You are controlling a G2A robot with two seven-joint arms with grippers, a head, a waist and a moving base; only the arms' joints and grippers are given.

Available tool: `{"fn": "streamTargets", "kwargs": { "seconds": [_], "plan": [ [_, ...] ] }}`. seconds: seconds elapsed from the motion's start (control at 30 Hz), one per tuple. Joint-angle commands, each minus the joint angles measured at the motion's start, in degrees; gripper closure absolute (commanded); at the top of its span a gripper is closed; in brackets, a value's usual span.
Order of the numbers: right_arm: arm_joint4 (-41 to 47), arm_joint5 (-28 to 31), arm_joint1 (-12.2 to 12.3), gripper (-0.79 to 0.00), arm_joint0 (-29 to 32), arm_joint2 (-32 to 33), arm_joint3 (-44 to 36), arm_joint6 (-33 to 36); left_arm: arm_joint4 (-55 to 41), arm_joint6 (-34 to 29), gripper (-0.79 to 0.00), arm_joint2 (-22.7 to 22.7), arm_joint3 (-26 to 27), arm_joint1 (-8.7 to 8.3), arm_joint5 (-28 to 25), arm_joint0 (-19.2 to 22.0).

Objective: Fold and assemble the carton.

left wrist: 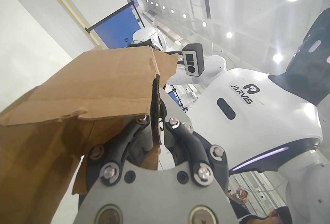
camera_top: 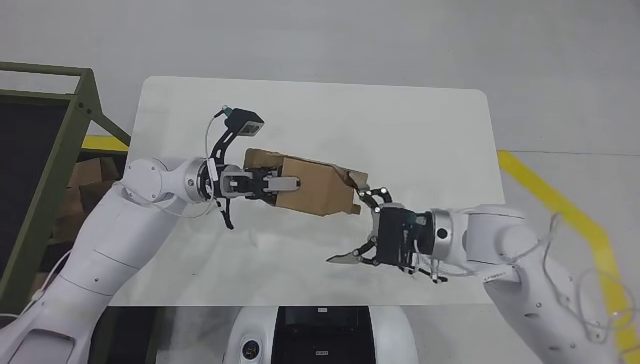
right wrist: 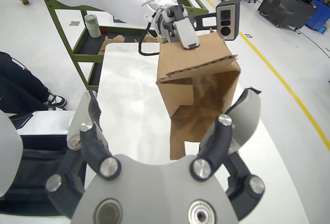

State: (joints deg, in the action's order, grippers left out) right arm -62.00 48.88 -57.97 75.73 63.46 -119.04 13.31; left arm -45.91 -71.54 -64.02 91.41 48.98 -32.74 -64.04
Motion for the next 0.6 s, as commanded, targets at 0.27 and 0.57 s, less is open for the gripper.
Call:
{"fn": "streamTargets", "kwargs": {
  "seconds": [0.27, 0.57],
  "plan": [
    [-2.8, -3.7, -0.4, -0.785, -0.7, -2.6, -0.5, 1.8, 0.5, -0.6, 0.000, -0.8, 0.5, 0.47, 0.6, -0.5],
    [-2.6, -4.7, -1.4, -0.785, -4.2, -7.0, 1.4, 3.1, 0.9, -1.2, 0.000, -0.9, 0.6, 0.97, 1.2, -0.4]
  ]
}}
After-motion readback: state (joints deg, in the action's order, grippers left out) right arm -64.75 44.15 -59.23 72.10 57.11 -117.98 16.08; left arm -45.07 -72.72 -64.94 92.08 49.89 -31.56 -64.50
